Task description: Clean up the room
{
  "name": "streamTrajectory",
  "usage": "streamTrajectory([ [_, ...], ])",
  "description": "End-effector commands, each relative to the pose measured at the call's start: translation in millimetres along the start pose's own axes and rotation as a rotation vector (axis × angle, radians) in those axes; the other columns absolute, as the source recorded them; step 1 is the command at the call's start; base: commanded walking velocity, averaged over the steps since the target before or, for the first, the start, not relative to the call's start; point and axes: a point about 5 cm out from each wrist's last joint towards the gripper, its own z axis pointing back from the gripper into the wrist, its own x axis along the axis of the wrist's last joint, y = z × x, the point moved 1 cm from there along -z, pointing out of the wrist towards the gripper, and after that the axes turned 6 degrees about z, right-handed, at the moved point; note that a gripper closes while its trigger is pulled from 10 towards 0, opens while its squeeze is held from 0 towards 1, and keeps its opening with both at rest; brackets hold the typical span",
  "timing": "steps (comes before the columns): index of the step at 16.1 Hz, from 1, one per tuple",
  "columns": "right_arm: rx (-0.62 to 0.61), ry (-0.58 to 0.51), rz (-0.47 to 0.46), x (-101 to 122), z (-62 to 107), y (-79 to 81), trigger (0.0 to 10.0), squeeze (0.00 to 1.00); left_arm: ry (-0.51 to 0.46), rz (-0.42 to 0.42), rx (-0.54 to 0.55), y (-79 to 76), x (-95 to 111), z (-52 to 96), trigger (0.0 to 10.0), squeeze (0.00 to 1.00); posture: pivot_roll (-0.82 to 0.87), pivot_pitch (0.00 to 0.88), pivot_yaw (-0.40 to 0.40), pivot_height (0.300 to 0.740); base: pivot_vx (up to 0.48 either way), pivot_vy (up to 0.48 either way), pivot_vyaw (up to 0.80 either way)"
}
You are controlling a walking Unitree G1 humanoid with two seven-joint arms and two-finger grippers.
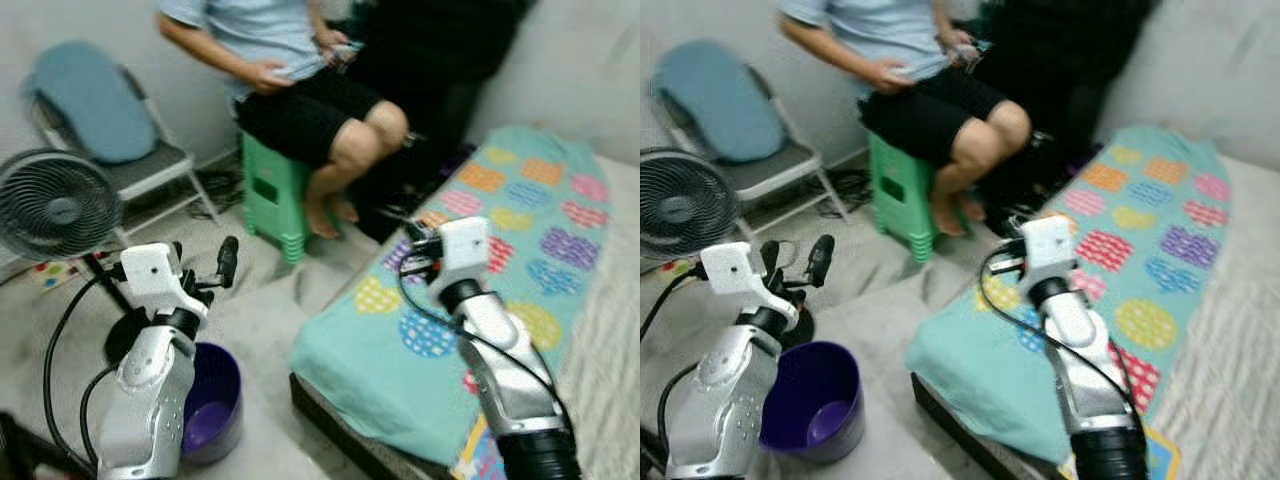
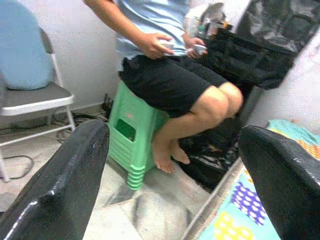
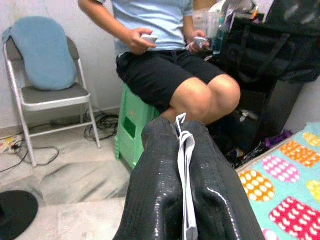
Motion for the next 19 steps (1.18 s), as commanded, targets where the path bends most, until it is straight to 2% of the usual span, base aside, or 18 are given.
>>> streamTrajectory([
  [1, 0.021, -0.012, -0.011, 3.2, -3.1, 7.5, 10.0, 0.00, -0.008, -0.012, 0.013, 3.7, 2.2, 0.3, 10.0, 0.00, -0.06, 0.000, 0.002, 0.740, 0.000, 0.000, 0.61],
  [5, 0.021, -0.016, -0.014, 3.5, -2.9, 7.7, 10.0, 0.00, -0.012, -0.005, 0.021, 4.8, 2.7, 0.1, 10.0, 0.00, -0.06, 0.000, 0.003, 0.740, 0.000, 0.000, 0.61],
  [7, 0.014, -0.023, -0.039, 4.1, -2.3, 6.4, 10.0, 0.00, -0.011, -0.001, 0.023, 4.8, 2.6, 0.1, 10.0, 0.00, -0.06, 0.000, 0.003, 0.740, 0.000, 0.000, 0.00],
  [17, 0.033, -0.029, -0.040, 4.8, -2.9, 9.3, 10.0, 0.00, -0.007, -0.010, -0.010, 0.3, 2.1, -0.2, 10.0, 0.00, -0.06, 0.000, 0.003, 0.740, 0.000, 0.000, 0.00],
  [19, 0.037, -0.030, -0.041, 4.7, -3.1, 10.0, 10.0, 0.00, -0.003, -0.011, -0.013, 0.2, 1.4, -0.2, 10.0, 0.00, -0.06, 0.000, 0.003, 0.740, 0.000, -0.289, 0.00],
])
